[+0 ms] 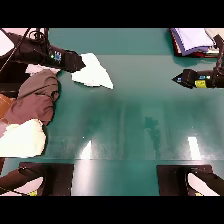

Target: Fold the shirts.

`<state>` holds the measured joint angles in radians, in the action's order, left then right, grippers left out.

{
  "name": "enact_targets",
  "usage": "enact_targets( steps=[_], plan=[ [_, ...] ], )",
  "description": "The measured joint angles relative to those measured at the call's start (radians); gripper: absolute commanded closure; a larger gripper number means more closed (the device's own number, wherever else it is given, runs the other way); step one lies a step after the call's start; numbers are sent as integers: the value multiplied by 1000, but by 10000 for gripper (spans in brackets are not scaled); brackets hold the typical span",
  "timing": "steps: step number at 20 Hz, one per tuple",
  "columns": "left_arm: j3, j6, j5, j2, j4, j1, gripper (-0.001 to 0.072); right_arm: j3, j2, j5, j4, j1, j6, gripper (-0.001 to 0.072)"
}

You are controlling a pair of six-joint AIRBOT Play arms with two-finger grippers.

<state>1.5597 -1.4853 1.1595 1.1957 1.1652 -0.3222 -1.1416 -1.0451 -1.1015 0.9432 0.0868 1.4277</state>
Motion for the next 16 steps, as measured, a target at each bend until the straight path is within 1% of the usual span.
enact_targets(
  steps=[12, 13, 14, 15, 16],
  plan=[
    [-2, 0, -1, 0, -3, 0, 682, 2, -8, 3, -1, 0, 0, 698],
    [-3, 0, -12, 0, -4, 0, 607, 2, -8, 10, -2, 0, 0, 698],
    [-4, 3, -37, 0, -2, 0, 282, 2, -8, 15, -3, 0, 0, 697],
    [-8, 12, -68, 0, 10, 0, 117, 2, -8, 20, -5, 0, 0, 698],
    [-16, 18, -110, 0, 33, 0, 117, 2, -8, 24, -7, 0, 0, 698]
  ],
)
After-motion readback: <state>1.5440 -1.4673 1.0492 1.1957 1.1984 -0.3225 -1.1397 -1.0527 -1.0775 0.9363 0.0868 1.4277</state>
